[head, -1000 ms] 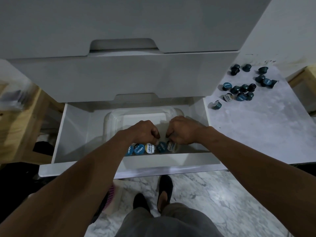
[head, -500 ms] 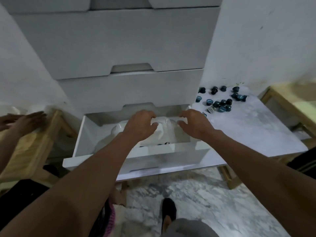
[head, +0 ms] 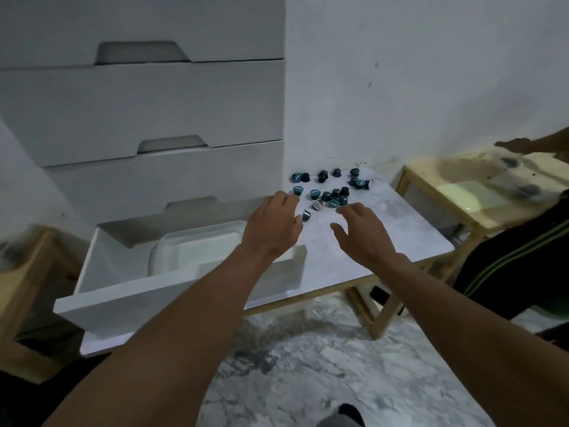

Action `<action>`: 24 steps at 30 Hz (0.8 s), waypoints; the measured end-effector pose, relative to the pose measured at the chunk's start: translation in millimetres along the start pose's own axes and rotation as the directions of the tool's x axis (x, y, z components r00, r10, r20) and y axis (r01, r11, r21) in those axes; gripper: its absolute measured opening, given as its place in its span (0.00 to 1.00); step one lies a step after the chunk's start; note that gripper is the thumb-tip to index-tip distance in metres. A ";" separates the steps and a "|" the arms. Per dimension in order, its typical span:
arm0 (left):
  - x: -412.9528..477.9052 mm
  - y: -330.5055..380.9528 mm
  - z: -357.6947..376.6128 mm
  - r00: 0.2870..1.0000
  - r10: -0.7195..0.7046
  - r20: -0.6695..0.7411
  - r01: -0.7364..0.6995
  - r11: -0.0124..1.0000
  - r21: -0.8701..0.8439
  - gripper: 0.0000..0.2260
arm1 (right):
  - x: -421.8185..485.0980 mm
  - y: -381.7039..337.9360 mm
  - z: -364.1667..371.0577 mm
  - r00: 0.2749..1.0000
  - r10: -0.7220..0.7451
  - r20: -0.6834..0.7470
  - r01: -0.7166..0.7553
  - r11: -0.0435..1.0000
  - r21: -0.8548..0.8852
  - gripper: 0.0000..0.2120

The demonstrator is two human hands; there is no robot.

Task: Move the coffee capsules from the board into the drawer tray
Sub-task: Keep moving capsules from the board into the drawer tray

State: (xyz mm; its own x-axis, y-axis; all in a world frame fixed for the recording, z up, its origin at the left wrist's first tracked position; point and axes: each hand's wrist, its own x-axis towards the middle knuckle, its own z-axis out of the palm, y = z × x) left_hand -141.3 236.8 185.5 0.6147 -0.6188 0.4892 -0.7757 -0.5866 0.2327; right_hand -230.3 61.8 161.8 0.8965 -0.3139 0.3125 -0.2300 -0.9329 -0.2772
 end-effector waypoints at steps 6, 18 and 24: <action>31.3 44.8 45.5 1.000 -0.011 0.020 0.011 1.000 0.026 0.16 | 7.1 68.6 -14.6 1.000 -0.026 0.008 0.026 0.999 -0.021 0.20; 65.8 110.0 134.0 0.960 -0.281 -0.002 0.280 0.956 0.089 0.15 | 65.6 198.7 -16.6 0.958 -0.228 0.175 0.222 0.974 0.051 0.24; 81.9 102.8 146.6 0.921 -0.390 0.001 0.386 0.912 0.143 0.16 | 101.2 208.9 13.1 0.915 -0.344 0.210 0.319 0.937 0.142 0.22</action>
State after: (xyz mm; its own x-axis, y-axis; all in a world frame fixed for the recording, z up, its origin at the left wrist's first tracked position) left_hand -149.8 49.2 126.3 0.8685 -0.3416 0.3593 -0.4496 -0.8480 0.2806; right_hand -182.6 -162.5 123.7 0.9792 0.0706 0.1903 0.1246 -0.9491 -0.2892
